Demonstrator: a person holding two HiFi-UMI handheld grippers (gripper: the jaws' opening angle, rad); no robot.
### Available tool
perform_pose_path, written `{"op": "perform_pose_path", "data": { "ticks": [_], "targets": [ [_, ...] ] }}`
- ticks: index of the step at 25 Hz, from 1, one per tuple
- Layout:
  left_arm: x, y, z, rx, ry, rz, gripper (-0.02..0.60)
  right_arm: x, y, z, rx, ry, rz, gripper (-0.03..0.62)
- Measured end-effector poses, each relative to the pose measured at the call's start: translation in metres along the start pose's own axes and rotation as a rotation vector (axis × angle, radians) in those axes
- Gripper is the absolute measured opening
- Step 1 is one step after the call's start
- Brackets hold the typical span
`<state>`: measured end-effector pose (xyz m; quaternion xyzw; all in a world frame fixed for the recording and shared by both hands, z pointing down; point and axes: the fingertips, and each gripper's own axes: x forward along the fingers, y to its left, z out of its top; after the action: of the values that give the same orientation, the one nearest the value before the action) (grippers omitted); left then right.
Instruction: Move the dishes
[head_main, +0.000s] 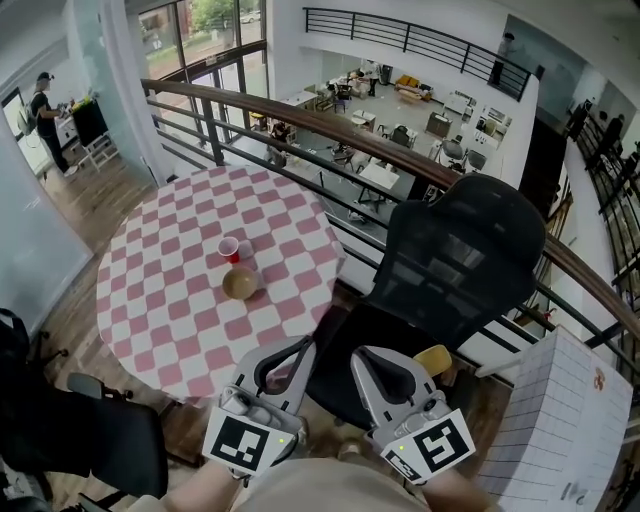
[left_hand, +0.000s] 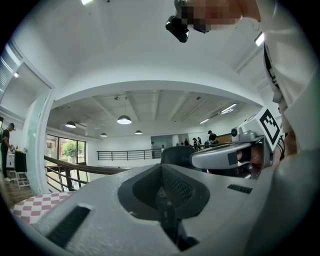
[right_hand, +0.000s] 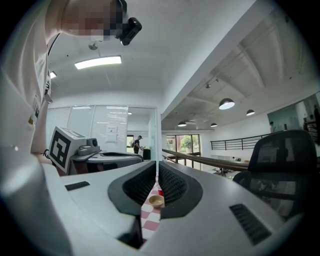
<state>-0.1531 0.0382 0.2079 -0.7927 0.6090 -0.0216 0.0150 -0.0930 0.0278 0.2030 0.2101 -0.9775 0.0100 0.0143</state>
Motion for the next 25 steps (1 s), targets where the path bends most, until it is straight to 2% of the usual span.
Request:
{"op": "perform_pose_path", "data": {
  "ticks": [6, 13, 16, 22, 25],
  "targets": [
    [0.032, -0.021, 0.004, -0.002, -0.02, -0.086, 0.014, -0.02, -0.036, -0.001, -0.024, 0.015, -0.119, 0.029],
    [0.095, -0.058, 0.004, 0.039, -0.017, -0.254, 0.014, -0.058, -0.113, 0.007, -0.04, 0.012, -0.354, 0.031],
    [0.123, -0.077, -0.002, 0.029, -0.023, -0.323, 0.014, -0.078, -0.148, -0.009, -0.032, 0.048, -0.443, 0.031],
    [0.181, -0.113, -0.031, 0.005, -0.015, -0.402, 0.014, -0.102, -0.206, -0.062, -0.038, 0.198, -0.488, 0.034],
    [0.208, -0.132, -0.054, 0.001, 0.013, -0.438, 0.014, -0.112, -0.228, -0.093, -0.033, 0.28, -0.494, 0.1]
  ]
}}
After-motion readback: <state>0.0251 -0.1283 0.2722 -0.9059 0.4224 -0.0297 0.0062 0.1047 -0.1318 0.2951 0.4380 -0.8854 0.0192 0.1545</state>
